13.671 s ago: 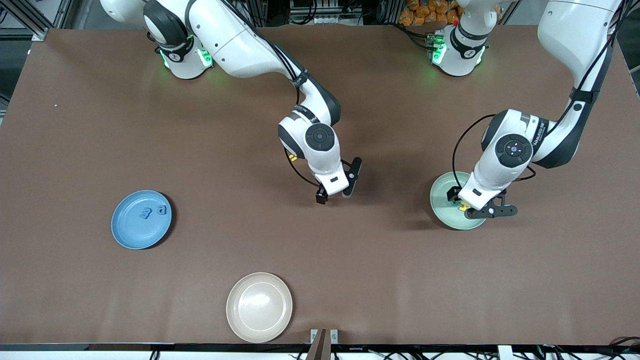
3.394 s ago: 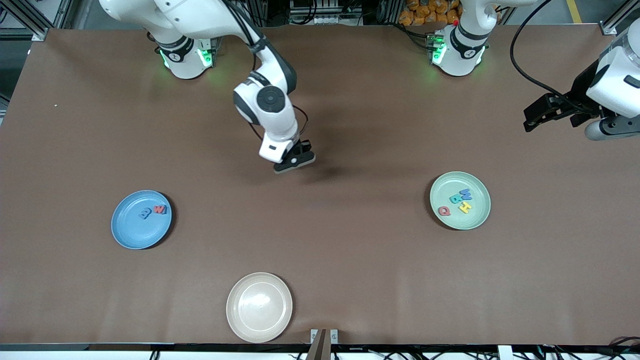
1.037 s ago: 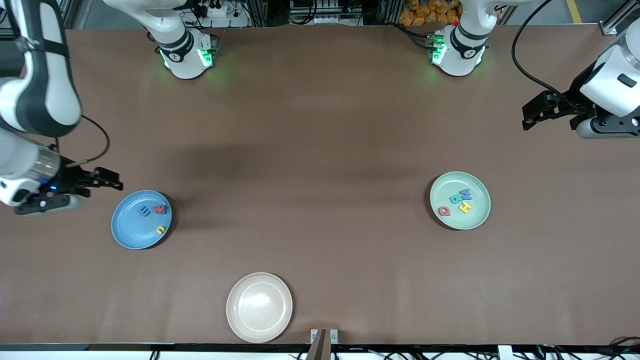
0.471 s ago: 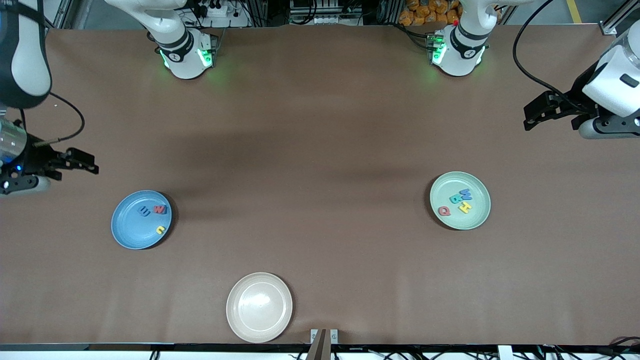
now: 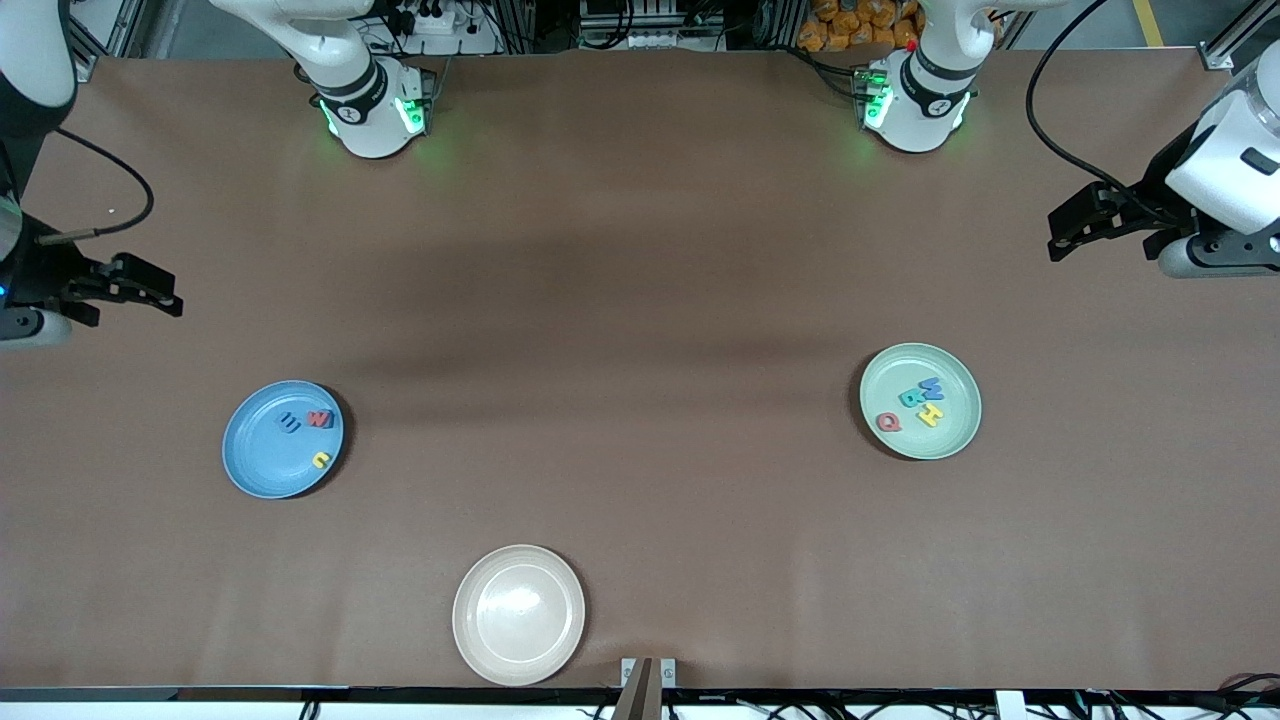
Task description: Sort upper and lower case letters into plates
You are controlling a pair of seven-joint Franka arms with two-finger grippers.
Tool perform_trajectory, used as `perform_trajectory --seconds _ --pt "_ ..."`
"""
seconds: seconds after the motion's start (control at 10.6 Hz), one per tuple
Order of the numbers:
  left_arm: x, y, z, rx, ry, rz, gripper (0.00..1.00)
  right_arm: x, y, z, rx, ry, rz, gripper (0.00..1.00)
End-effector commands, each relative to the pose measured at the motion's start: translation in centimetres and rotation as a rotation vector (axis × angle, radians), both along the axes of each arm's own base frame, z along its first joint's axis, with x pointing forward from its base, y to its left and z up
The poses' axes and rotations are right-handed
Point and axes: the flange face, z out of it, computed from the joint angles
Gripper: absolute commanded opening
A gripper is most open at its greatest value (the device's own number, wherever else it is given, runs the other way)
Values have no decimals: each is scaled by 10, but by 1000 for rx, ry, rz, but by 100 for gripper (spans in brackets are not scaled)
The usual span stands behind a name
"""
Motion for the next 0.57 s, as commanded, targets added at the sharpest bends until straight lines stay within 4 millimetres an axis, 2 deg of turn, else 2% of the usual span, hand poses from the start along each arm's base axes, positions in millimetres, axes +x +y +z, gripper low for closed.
perform_trajectory --seconds 0.0,0.19,0.47 --pt "-1 5 6 22 -17 -12 100 -15 18 41 -9 -10 9 100" --pt "-1 6 6 22 -17 -11 100 -21 28 62 -11 -7 4 100" --pt "-1 6 7 22 -18 -11 100 -26 25 74 -13 4 -7 100"
